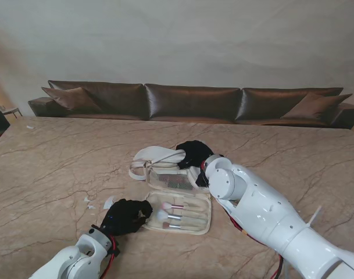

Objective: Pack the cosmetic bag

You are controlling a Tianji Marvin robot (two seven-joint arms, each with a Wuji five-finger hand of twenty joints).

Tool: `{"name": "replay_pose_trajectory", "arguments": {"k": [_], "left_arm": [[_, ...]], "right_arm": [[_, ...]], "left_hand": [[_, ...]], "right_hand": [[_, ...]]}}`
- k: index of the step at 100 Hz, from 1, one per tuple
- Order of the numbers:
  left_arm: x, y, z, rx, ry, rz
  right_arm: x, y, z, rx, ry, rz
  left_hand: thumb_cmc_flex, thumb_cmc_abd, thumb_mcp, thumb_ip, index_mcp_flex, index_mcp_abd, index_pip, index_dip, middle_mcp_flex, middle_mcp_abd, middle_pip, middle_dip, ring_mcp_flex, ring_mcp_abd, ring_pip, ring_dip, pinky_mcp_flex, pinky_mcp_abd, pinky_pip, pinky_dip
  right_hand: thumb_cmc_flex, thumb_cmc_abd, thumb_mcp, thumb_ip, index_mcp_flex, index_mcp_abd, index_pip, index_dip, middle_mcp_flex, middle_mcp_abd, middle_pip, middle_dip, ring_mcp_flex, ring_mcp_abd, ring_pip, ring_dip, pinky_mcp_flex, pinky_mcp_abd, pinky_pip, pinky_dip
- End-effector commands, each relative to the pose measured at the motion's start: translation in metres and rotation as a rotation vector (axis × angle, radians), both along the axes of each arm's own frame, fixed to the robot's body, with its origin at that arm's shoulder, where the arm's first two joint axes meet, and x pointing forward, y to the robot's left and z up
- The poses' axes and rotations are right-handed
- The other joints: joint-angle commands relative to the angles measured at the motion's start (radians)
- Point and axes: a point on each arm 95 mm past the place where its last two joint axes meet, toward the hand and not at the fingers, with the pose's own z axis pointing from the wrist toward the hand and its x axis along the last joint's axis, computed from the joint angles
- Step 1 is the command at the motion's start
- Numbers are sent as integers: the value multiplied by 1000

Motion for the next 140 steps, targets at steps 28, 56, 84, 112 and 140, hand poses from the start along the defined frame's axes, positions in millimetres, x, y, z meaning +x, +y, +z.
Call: {"name": "replay_pose_trajectory", "arguments": {"k": [28,56,84,112,140], "left_arm": [[-1,31,-2,146,-26,28],[-20,42,-9,152,35,-66],[-42,49,-15,182,118,-140],[-57,41,-29,185,256,-216],[-63,42,-35,259,380,-266]], "right_arm": [[-1,7,3,15,-8,20],[-1,8,4,15,-10,22],[0,8,4,18,-14,17],[-1,11,3,30,-15,16],[-1,10,3,30,-17,13]], "left_hand": [[-269,-234,125,9,167,-34,146,-141,-80,-52,207,-203,-131,79,-13,34,-140,68,-98,25],[-344,4,79,91,362,49,-201,-662,54,-27,-2,-429,-137,69,-127,-85,-152,4,-147,-17],[-423,253,-12,175,360,133,-482,-658,-7,13,-106,-595,-194,25,-264,-279,-215,-54,-241,-86],[-428,479,-262,215,226,235,-730,-679,-206,66,-164,-621,-390,-8,-345,-339,-385,-149,-394,-107],[-418,552,-435,241,-8,299,-926,-767,-496,60,-240,-666,-611,-64,-474,-437,-466,-194,-660,-157]], "right_hand": [[131,128,84,58,48,-173,98,21,20,-31,-15,-6,63,-26,19,-17,34,-15,40,-7],[131,128,84,57,48,-171,98,23,20,-32,-15,-5,62,-26,19,-17,34,-14,40,-8],[132,127,84,57,47,-172,97,22,19,-31,-15,-5,62,-26,19,-18,34,-14,41,-9],[133,127,84,57,48,-172,97,23,19,-31,-15,-4,62,-24,19,-18,34,-14,42,-8],[133,128,85,56,49,-171,98,24,20,-30,-14,-4,62,-24,18,-19,34,-14,42,-9]]}}
